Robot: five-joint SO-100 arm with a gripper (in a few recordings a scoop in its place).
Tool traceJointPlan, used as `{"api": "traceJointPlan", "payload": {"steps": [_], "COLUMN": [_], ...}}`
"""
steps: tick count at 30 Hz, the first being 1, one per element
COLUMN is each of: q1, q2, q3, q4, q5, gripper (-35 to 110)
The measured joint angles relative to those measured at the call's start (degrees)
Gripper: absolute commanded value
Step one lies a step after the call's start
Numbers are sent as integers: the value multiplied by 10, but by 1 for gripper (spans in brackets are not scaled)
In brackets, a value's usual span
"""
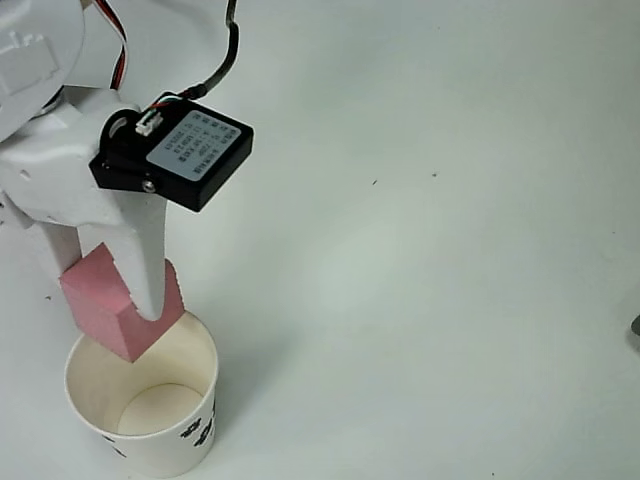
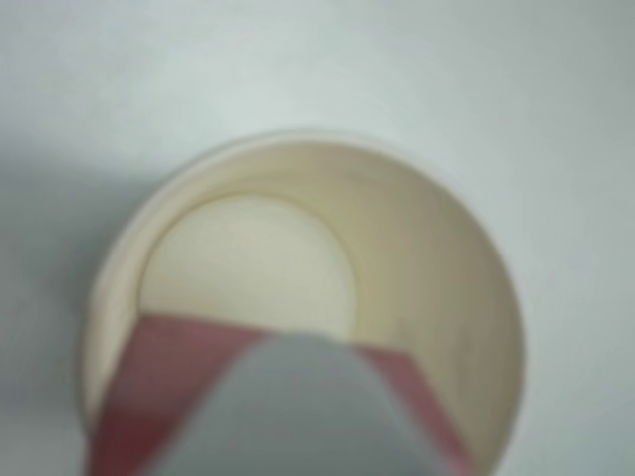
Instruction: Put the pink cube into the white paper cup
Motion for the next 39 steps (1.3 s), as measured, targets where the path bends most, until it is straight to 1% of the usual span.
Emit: {"api": "traceJointPlan", "payload": {"steps": [6, 10, 12, 17, 24, 39], "q1": [-1, 1, 0, -1, -6, -6], "q2": [-7, -14, -18, -19, -19, 18], "q3": [0, 14, 20, 33, 48, 48], "q4": [-14, -32, -38, -54, -73, -69], "q5": [-3, -9, -11, -30, -43, -61], "gripper": [21, 28, 35, 39, 41, 40]}}
